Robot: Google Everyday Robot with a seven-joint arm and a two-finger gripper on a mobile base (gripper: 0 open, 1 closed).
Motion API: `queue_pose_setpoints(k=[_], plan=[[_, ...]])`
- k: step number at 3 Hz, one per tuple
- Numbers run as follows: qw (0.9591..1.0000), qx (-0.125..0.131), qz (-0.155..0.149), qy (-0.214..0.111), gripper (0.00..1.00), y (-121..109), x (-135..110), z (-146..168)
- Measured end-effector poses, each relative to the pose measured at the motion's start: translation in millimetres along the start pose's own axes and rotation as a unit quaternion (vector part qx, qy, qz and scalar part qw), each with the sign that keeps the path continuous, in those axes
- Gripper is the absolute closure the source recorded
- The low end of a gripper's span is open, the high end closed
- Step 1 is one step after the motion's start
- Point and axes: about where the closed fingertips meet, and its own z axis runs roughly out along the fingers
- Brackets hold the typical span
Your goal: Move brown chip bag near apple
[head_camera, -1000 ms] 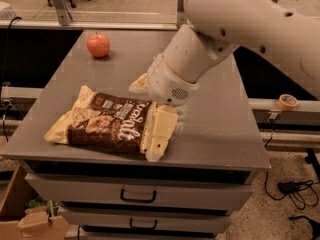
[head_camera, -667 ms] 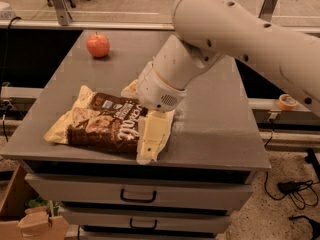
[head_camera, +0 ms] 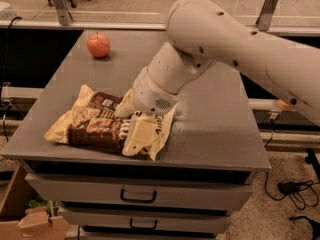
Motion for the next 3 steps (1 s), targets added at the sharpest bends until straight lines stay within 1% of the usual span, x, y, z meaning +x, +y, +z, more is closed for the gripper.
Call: queue_pose_setpoints(k=[1,2,3], plan=[[0.9999,0.009,0.005,-0.008,0.62,-2,0,-8],[0.9995,0.024,0.006,-0.019,0.85,-4,-5,-25],[0.9983,0.045,0.002,-0.036,1.0,-8,-15,-48]])
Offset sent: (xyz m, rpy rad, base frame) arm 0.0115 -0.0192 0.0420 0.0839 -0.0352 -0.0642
